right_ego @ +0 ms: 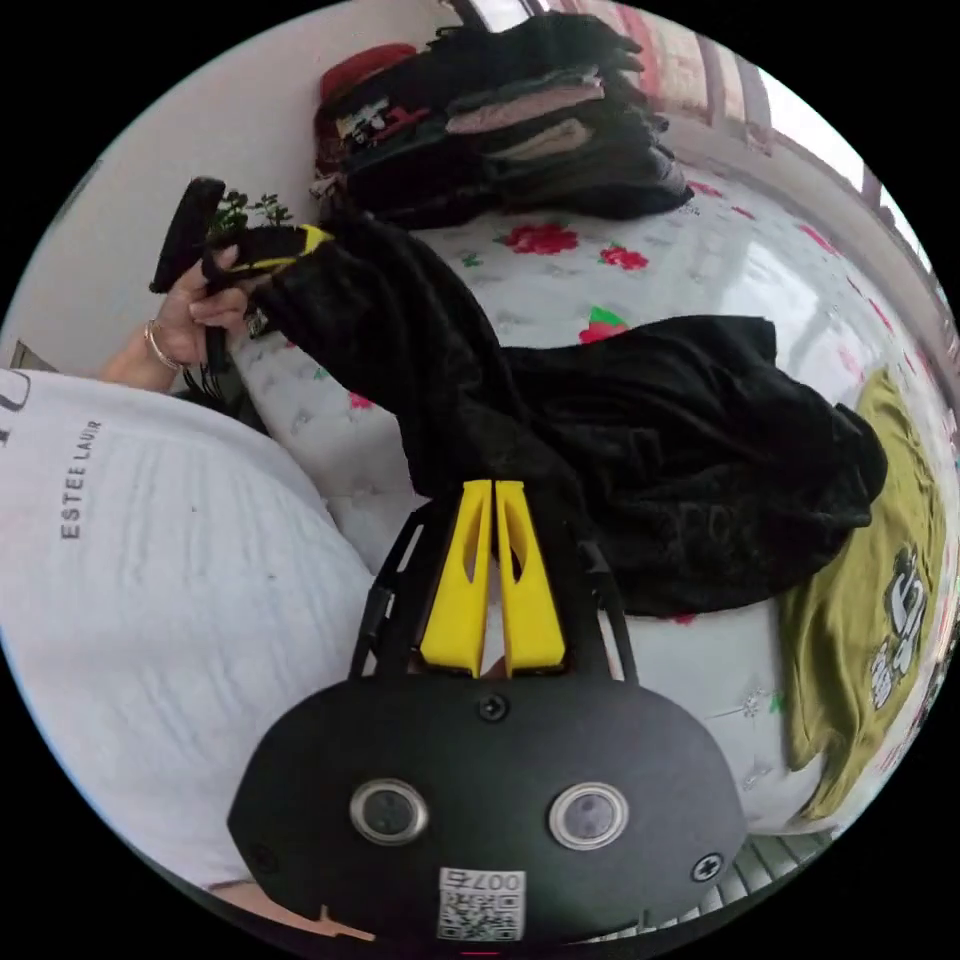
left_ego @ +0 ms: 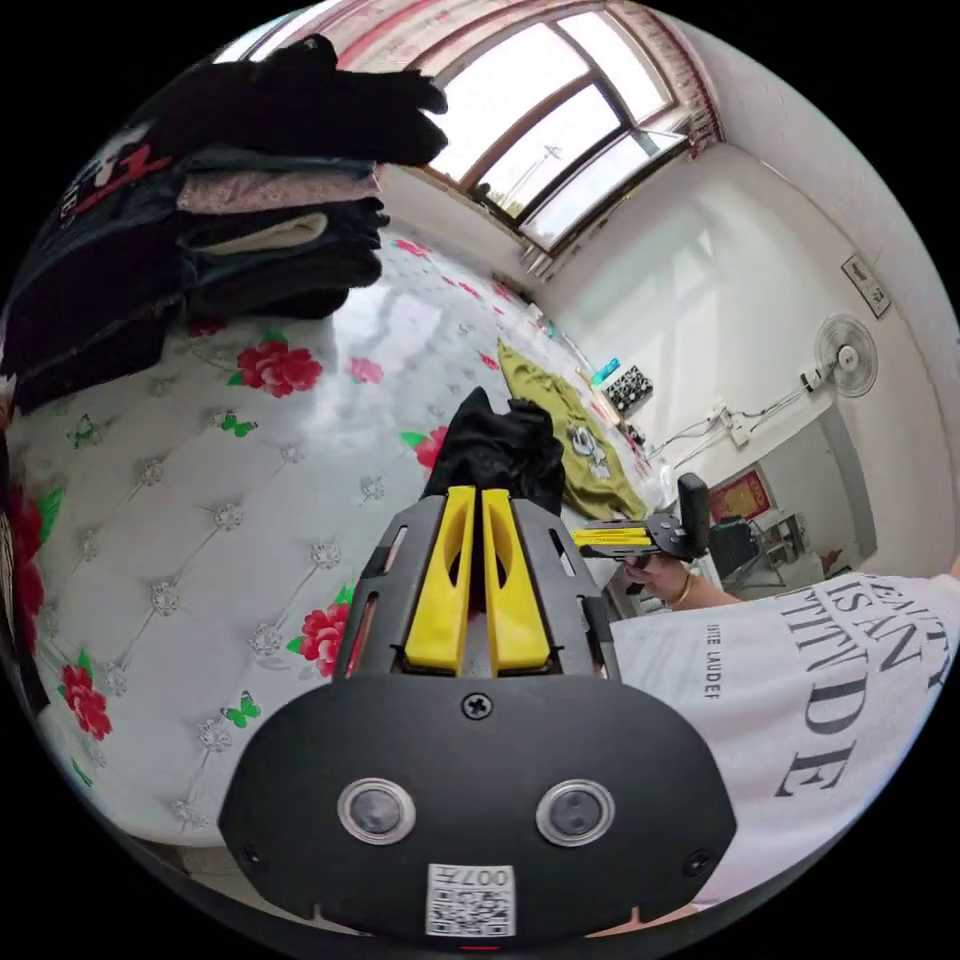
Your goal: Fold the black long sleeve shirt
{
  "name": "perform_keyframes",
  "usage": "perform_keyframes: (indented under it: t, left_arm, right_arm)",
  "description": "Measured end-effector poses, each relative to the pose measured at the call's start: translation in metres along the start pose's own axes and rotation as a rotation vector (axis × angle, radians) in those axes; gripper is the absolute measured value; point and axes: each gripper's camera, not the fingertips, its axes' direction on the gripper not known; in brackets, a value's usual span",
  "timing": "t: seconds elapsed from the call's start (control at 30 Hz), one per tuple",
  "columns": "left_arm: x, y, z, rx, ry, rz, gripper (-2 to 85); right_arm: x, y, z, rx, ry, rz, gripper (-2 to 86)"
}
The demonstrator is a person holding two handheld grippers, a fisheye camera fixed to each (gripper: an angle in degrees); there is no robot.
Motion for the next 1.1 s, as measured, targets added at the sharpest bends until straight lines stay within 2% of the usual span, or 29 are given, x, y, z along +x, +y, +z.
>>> perform_keyframes:
  t: [0.1, 0.23, 0.37, 0.47, 0.57, 0.6, 0.73, 0.83, 0.93, 1.1]
  left_arm:
    - [0.014, 0.001, -0.048, 0.123, 0.033, 0.037, -0.9]
    - [0.071, -0.015, -0.107, 0.280, 0.134, 0.221, -0.9]
    - [0.154, -0.027, -0.170, 0.492, 0.203, 0.516, -0.8]
    - [0.187, -0.039, -0.188, 0.567, 0.136, 0.605, -0.5]
    - [0.175, -0.066, -0.157, 0.493, -0.035, 0.527, 0.8]
    - [0.165, -0.072, -0.145, 0.455, -0.068, 0.480, 1.9]
    - [0.060, -0.076, -0.042, 0.107, -0.293, 0.061, 7.7]
    - [0.015, -0.028, -0.008, 0.001, -0.424, -0.096, 8.1]
    - [0.009, 0.018, 0.009, -0.090, -0.498, -0.108, 8.0]
    - [0.015, 0.049, 0.052, -0.225, -0.493, -0.001, 8.8]
  right_arm:
    - [-0.003, -0.004, -0.116, 0.287, 0.047, -0.014, -0.1]
    - [-0.040, 0.001, -0.256, 0.630, 0.085, -0.148, -0.2]
    - [-0.086, 0.011, -0.332, 0.846, 0.178, -0.297, -0.2]
    - [-0.098, 0.005, -0.352, 0.899, 0.230, -0.339, -0.2]
    - [-0.076, -0.022, -0.329, 0.814, 0.240, -0.302, -0.1]
    - [-0.057, -0.040, -0.302, 0.717, 0.240, -0.264, -0.1]
    - [0.042, -0.076, -0.156, 0.315, 0.148, 0.028, 0.1]
    - [0.080, -0.052, -0.083, 0.170, 0.113, 0.157, 0.8]
    - [0.104, -0.024, -0.039, 0.090, 0.033, 0.255, 2.1]
    - [0.125, -0.015, 0.005, -0.004, 0.026, 0.278, 4.0]
